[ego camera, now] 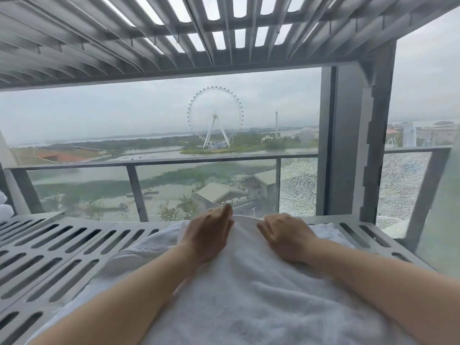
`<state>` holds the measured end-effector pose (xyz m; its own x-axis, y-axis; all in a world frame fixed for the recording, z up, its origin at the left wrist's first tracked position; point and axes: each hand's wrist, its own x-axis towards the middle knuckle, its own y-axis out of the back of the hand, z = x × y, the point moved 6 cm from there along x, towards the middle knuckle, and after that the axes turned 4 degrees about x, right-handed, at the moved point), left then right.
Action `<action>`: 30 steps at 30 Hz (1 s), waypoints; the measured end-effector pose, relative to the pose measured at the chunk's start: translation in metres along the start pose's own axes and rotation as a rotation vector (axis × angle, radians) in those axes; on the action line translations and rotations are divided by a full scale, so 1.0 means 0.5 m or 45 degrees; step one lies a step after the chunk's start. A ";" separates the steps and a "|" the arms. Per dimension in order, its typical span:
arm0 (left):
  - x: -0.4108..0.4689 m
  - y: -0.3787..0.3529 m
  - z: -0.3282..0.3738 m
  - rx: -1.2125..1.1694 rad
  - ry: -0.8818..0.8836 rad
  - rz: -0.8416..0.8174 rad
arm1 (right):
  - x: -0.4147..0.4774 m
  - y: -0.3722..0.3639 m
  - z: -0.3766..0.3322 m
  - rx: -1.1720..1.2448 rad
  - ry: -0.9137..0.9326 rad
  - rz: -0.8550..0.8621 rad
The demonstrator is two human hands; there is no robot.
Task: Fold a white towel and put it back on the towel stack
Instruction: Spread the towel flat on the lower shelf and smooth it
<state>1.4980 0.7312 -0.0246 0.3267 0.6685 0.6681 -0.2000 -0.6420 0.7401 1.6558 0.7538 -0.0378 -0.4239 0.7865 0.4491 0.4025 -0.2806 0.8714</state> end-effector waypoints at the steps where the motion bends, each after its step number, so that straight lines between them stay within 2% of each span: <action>1: 0.010 0.008 -0.003 0.031 -0.018 0.015 | 0.011 0.017 0.003 -0.051 0.060 0.003; 4: 0.051 0.017 -0.012 0.068 -0.021 -0.051 | 0.063 0.080 0.013 -0.212 0.174 0.049; 6: 0.070 -0.006 -0.014 0.193 0.001 -0.238 | 0.090 0.090 0.023 -0.284 0.179 0.058; 8: 0.074 -0.050 -0.007 0.410 0.018 -0.465 | 0.095 0.057 0.032 -0.349 0.152 0.068; 10: 0.060 -0.097 0.004 0.357 0.111 -0.546 | 0.078 -0.004 0.049 -0.222 0.036 0.029; 13: 0.043 -0.124 0.008 -0.146 0.231 -0.489 | 0.071 -0.039 0.090 0.061 -0.165 0.072; 15: 0.036 -0.127 -0.001 -0.245 0.214 -0.532 | 0.070 -0.040 0.099 0.086 -0.147 0.023; 21: 0.030 -0.109 0.007 -0.255 0.244 -0.498 | 0.050 -0.045 0.088 0.124 -0.027 -0.196; 30: 0.012 -0.087 0.019 -0.241 0.272 -0.484 | 0.039 -0.037 0.078 0.136 0.036 -0.222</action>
<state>1.5176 0.7597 -0.0535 0.2161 0.9179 0.3328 -0.2744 -0.2701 0.9229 1.6718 0.7956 -0.0528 -0.5170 0.8017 0.2999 0.4042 -0.0802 0.9111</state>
